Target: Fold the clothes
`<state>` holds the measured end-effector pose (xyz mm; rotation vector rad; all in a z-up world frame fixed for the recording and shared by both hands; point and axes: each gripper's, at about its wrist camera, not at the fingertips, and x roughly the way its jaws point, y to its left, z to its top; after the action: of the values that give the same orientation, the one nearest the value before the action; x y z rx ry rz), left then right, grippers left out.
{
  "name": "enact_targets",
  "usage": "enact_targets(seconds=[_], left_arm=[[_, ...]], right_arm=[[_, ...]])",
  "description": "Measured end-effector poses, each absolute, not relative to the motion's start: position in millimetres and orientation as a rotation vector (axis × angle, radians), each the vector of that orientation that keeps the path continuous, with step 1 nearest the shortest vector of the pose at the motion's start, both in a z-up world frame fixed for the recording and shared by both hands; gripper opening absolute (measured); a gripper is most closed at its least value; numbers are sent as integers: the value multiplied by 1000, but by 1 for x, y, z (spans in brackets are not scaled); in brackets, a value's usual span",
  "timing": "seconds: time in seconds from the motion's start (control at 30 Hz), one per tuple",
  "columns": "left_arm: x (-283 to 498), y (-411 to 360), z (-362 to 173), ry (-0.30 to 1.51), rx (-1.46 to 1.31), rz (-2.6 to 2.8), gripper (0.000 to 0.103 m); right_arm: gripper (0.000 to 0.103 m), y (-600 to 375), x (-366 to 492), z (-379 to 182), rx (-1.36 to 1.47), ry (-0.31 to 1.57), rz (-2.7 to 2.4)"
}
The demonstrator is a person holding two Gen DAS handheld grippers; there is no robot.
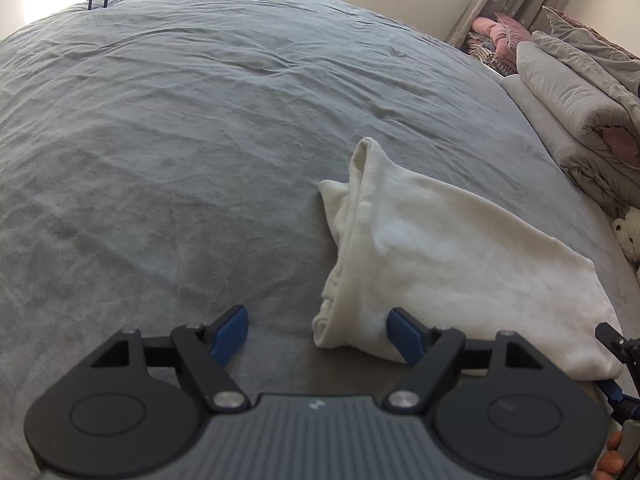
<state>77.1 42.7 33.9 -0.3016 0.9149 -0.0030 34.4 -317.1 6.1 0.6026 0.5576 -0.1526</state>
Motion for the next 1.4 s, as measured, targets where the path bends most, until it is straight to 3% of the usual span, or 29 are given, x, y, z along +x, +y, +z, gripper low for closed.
enact_targets(seconds=[0.27,0.7,0.93,1.3,1.4], left_arm=[[78,42,34,916,-305,1,79],[78,44,34,915,-303,0,79],[78,44,33,917,-305,0,79],[78,44,33,916,-305,-1,79],[78,43,32,914,-301,1,79]], right_arm=[[50,-328,30,5,671,528,-197],[51,-339,33,2,737,506,-183],[37,-338,29,8,720,483,-197],[39,-338,30,7,732,487,-217],[36,-335,28,14,711,450,-212]])
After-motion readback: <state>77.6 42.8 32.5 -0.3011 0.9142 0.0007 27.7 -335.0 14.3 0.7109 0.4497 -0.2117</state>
